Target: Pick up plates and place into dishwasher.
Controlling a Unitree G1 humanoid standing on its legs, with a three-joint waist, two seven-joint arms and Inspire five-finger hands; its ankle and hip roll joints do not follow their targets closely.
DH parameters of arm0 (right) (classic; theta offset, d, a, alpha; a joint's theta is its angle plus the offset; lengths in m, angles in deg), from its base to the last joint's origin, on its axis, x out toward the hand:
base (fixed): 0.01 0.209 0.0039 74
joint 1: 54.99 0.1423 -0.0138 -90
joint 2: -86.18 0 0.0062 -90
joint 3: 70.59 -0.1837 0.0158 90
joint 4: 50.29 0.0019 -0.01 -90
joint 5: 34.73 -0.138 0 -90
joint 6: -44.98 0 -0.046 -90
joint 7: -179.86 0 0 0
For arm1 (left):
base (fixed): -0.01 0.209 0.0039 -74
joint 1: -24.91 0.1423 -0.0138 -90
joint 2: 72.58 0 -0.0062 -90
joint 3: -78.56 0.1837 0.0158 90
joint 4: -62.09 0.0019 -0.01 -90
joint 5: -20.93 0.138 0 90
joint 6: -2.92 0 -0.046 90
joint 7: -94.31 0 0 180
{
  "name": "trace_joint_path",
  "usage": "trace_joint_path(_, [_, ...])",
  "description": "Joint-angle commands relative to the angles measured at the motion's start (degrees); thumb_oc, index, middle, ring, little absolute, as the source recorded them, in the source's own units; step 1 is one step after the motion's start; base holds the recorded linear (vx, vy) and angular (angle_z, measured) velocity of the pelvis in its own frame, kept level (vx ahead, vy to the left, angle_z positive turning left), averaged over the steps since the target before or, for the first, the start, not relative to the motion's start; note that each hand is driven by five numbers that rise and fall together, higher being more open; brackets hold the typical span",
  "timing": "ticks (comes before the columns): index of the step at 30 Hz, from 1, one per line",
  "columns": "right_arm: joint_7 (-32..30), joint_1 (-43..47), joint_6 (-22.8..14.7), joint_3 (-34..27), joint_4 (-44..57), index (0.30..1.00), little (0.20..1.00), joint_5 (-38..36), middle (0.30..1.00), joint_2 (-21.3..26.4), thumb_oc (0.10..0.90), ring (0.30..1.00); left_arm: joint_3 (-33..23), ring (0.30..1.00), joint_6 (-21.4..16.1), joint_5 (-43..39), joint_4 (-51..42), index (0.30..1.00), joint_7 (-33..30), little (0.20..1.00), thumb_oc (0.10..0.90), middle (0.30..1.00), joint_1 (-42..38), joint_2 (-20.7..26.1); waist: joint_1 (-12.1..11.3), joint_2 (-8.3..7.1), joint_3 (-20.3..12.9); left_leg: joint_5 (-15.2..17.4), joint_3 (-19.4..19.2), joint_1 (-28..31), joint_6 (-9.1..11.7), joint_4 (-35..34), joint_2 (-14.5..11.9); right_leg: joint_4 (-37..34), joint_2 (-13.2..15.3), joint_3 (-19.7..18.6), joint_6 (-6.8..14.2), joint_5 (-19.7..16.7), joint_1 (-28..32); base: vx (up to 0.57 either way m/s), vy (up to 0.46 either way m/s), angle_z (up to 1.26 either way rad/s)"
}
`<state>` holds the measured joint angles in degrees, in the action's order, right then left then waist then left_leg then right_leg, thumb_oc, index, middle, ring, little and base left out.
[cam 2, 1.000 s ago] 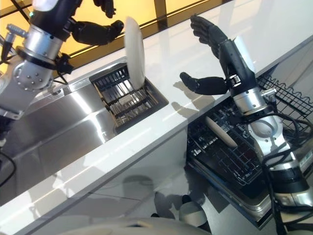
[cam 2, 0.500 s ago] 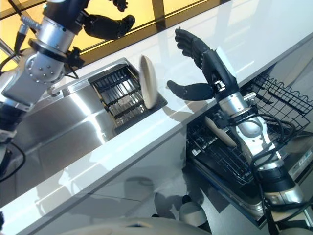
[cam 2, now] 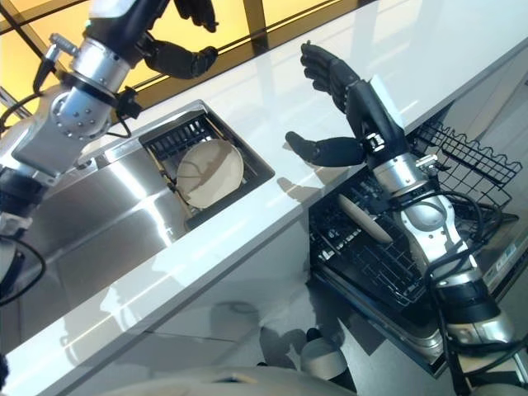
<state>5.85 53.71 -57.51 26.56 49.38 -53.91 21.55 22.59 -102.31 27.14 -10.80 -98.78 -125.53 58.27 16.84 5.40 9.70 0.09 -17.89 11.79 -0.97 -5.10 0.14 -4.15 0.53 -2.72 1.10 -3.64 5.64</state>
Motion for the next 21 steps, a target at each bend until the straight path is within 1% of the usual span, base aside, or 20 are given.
trace_joint_path(1, [-1.7,4.1,-5.4,-5.8,2.4,0.9,0.9,-1.0,0.9,1.4,0.8,0.9,-2.5,0.9,-0.6,-2.1,4.9,0.9,-1.8,0.9,0.8,0.9,-4.9,2.2,-1.8,0.35,-6.3,3.0,1.8,-0.6,0.5,0.9,0.8,2.5,-0.5,0.6,6.0,1.4,-2.1,0.0,0.0,0.0])
trace_joint_path(5, [-2.1,3.5,-5.8,-5.9,2.1,0.9,0.9,-0.1,0.9,1.6,0.8,0.9,-3.0,0.9,-0.2,-2.1,5.8,0.9,1.4,0.9,0.8,0.9,-3.9,2.9,-2.0,0.33,-6.2,2.9,2.1,-0.6,0.5,0.8,0.8,2.4,-0.5,0.7,5.9,1.3,-2.0,0.0,0.0,0.0])
trace_joint_path(6, [-2.2,3.2,-5.6,-6.2,2.2,0.9,0.9,0.0,0.9,1.5,0.8,0.9,-3.4,0.9,1.6,-2.7,6.0,0.9,4.0,0.9,0.8,0.9,-3.1,3.2,-2.2,0.37,-6.1,2.8,2.2,-0.6,0.5,0.7,0.8,2.3,-0.6,0.8,5.9,1.4,-2.0,0.0,0.0,0.0])
trace_joint_path(8, [-2.3,3.3,-5.5,-6.3,2.1,0.9,0.9,-0.1,0.9,1.6,0.8,0.9,-3.7,0.9,2.8,-2.9,6.3,0.9,5.3,0.9,0.8,0.9,-2.4,3.3,-2.3,0.39,-6.1,2.8,2.3,-0.6,0.5,0.7,0.8,2.3,-0.6,0.9,5.9,1.4,-1.9,0.0,-0.006,0.05])
trace_joint_path(9, [-2.4,3.4,-5.0,-6.4,2.2,0.9,0.9,0.3,0.9,1.4,0.8,0.9,-4.3,0.9,4.0,-2.4,7.1,0.9,6.3,0.9,0.8,0.9,-1.0,3.2,-2.4,0.42,-5.9,2.8,2.5,-0.6,0.5,0.8,0.9,2.3,-0.6,1.0,5.8,1.4,-1.9,-0.01,-0.005,0.06])
trace_joint_path(11, [-2.4,3.4,-4.8,-6.5,2.4,0.9,0.9,0.5,0.9,1.3,0.8,0.9,-4.9,0.9,4.7,-2.5,7.6,0.9,6.8,0.9,0.8,0.9,-0.1,3.1,-2.5,0.47,-5.8,2.8,2.7,-0.7,0.5,0.9,0.8,2.3,-0.6,1.1,5.8,1.5,-1.8,0.0,-0.002,0.02])
trace_joint_path(12, [-2.4,3.3,-4.7,-6.6,2.2,0.9,0.9,0.7,0.9,1.2,0.8,0.9,-5.4,0.9,6.0,-2.5,8.9,0.9,7.5,0.9,0.8,0.9,0.7,2.8,-2.6,0.4,-5.7,2.8,2.8,-0.7,0.5,1.0,0.9,2.3,-0.6,1.2,5.7,1.5,-1.8,0.0,0.0,0.0])
trace_joint_path(14, [-2.4,3.3,-4.6,-6.3,2.1,0.9,0.9,1.2,0.9,1.2,0.8,0.9,-6.1,0.9,7.3,-2.8,11.4,0.9,8.4,0.9,0.8,0.9,1.8,2.0,-2.5,0.47,-5.6,2.8,2.8,-0.8,0.4,1.0,0.9,2.2,-0.6,1.3,5.6,1.5,-1.8,0.0,0.0,0.0])
trace_joint_path(15, [-2.4,3.3,-4.6,-6.3,2.1,0.9,0.9,1.2,0.9,1.2,0.8,0.9,-6.1,0.9,7.3,-2.8,11.4,0.9,8.4,0.9,0.8,0.9,1.8,2.0,-2.5,0.47,-5.6,2.8,2.8,-0.8,0.4,1.0,0.9,2.2,-0.6,1.3,5.6,1.5,-1.8,0.0,0.0,0.0])
trace_joint_path(16, [-2.4,3.5,-4.4,-6.0,1.9,0.9,0.9,1.6,0.9,1.0,0.8,0.9,-6.4,0.9,8.6,-3.2,13.8,0.9,9.3,0.9,0.8,0.9,2.4,1.1,-2.5,0.45,-5.6,2.8,2.9,-0.9,0.4,1.1,0.9,2.3,-0.5,1.4,5.6,1.5,-1.8,0.0,0.0,0.0])
trace_joint_path(17, [-2.4,3.6,-4.3,-6.0,1.9,0.9,0.9,1.7,0.9,1.0,0.8,0.9,-6.6,0.9,9.1,-3.5,14.3,0.9,9.6,0.9,0.8,0.9,2.6,0.8,-2.5,0.47,-5.6,2.8,2.9,-0.9,0.4,1.1,0.9,2.3,-0.5,1.4,5.6,1.5,-1.8,0.0,0.0,0.0])
trace_joint_path(19, [-2.7,4.0,-3.8,-5.5,1.6,0.9,0.9,2.0,0.9,0.9,0.8,0.9,-7.1,0.9,11.9,-5.6,17.9,0.9,11.7,0.9,0.8,0.9,3.4,-0.9,-2.4,0.45,-5.5,2.8,2.7,-0.9,0.3,1.1,1.0,2.3,-0.5,1.4,5.6,1.5,-1.8,0.0,0.0,0.0])
trace_joint_path(21, [-2.6,4.0,-3.4,-5.6,1.6,0.9,0.9,1.9,0.9,0.8,0.8,0.9,-7.7,0.9,13.4,-6.5,19.3,0.9,12.8,0.9,0.8,0.9,3.9,-1.9,-2.2,0.42,-5.4,2.8,2.6,-0.9,0.3,1.1,1.0,2.3,-0.5,1.3,5.7,1.5,-1.8,0.0,0.0,0.0])
